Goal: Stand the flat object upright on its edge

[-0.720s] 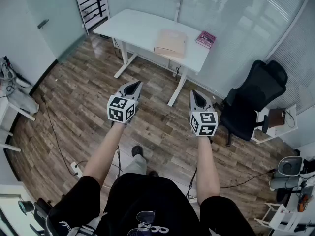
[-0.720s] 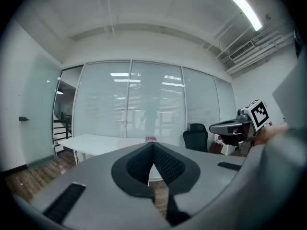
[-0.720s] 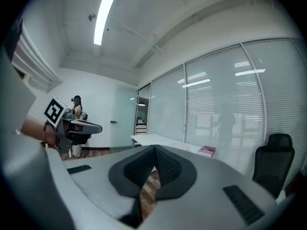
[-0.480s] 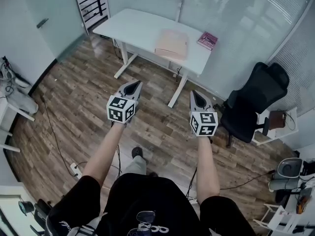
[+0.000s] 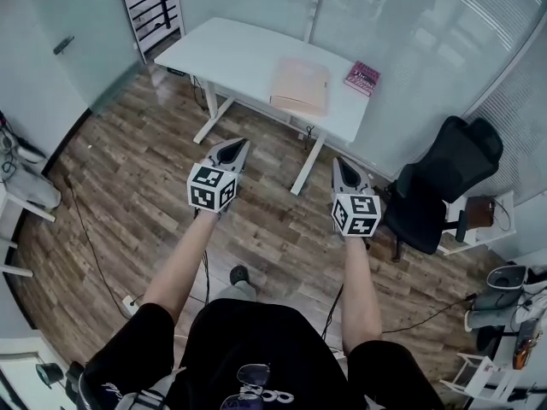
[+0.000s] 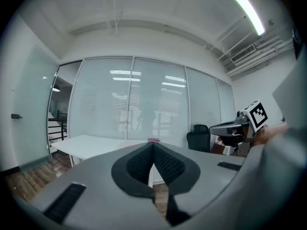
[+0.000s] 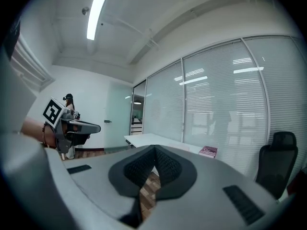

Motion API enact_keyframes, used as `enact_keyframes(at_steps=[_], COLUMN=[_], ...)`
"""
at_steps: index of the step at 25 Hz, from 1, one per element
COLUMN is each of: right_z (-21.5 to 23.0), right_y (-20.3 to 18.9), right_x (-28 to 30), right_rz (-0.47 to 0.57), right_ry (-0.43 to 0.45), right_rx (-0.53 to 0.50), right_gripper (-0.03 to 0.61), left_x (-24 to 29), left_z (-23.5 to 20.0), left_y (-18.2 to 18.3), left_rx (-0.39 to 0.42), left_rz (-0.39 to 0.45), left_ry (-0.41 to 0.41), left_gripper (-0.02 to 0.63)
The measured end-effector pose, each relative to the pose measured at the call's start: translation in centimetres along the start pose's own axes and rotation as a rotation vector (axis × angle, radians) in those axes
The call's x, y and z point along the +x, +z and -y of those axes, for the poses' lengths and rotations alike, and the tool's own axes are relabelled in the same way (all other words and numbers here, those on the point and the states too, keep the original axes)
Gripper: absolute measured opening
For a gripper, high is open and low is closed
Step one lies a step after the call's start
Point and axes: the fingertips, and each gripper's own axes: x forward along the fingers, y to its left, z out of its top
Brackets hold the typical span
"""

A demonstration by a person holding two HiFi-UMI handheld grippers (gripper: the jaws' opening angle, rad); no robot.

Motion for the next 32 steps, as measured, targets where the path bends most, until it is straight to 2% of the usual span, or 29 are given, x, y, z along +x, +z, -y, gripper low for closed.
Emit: enact_keyframes(at_steps=[11, 18, 25, 32], right_z=[-0.7, -1.0, 1.9, 6.8], right_y=[0.6, 0.0, -0.1, 0.3], right_x=[7.6, 10.4, 13.7, 19.0], right_rz=[0.006, -0.002, 0.001, 0.006], right_ry=[-0.057, -0.059, -0.066, -0.061], right_rx=[0.038, 0.054, 0.062, 0.061], right_gripper=[0.022, 0.023, 0.023, 0.023], left_x=[3.5, 5.6, 9.8, 16.6], left_z=[-7.6, -10.1, -11.0, -12.4], left_y=[-0.7, -1.3, -1.1, 0.2], left_rx=[0.005, 0.000, 0.008, 0.025], left_rz=[-0.027, -0.044, -0.048, -0.033], left_ry=[-0.042, -0.056, -0.066, -0.064], left_gripper=[0.021, 0.021, 0.021, 0.021])
